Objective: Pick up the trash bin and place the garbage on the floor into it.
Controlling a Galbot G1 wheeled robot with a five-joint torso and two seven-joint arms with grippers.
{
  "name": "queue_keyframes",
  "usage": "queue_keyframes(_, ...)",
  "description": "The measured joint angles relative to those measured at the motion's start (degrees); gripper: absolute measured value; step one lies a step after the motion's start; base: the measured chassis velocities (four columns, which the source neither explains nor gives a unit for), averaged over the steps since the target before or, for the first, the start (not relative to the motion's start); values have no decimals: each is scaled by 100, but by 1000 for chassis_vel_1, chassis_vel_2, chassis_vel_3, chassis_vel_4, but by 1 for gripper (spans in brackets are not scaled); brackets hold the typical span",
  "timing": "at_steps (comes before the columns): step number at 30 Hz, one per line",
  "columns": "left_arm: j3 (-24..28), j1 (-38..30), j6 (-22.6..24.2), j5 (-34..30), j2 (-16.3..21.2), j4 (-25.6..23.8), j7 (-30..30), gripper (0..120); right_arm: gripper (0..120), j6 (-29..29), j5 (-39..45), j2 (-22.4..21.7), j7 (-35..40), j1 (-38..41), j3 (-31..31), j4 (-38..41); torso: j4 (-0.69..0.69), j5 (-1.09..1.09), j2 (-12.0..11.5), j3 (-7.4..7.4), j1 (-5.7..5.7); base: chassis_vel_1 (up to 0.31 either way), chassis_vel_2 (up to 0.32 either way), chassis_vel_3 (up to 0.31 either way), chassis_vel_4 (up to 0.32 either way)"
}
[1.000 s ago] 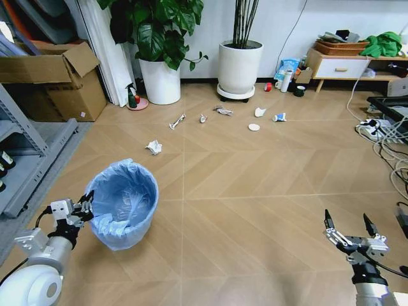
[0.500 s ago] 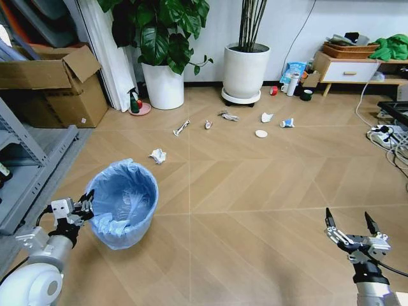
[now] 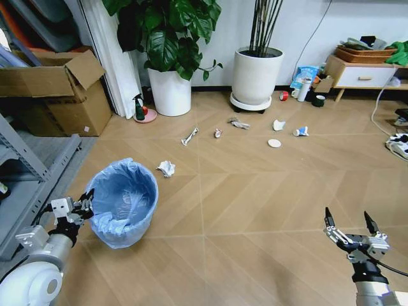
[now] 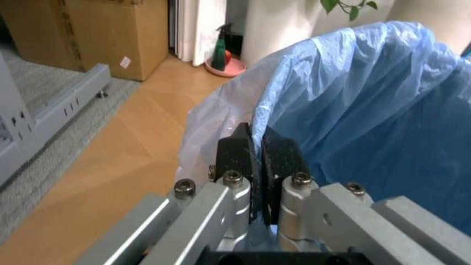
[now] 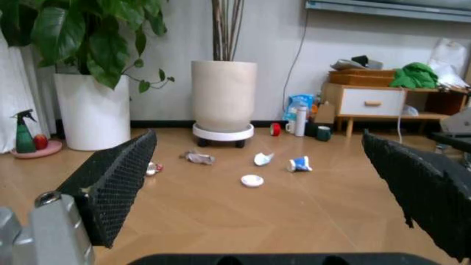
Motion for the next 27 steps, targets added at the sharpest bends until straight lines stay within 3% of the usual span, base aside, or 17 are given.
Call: queue_keyframes(27,59,-42,5,10,-29,48,6,0,100,54,-13,-26,-17,50,9,-52,0,1,0,0,0,-70,320,66,-319)
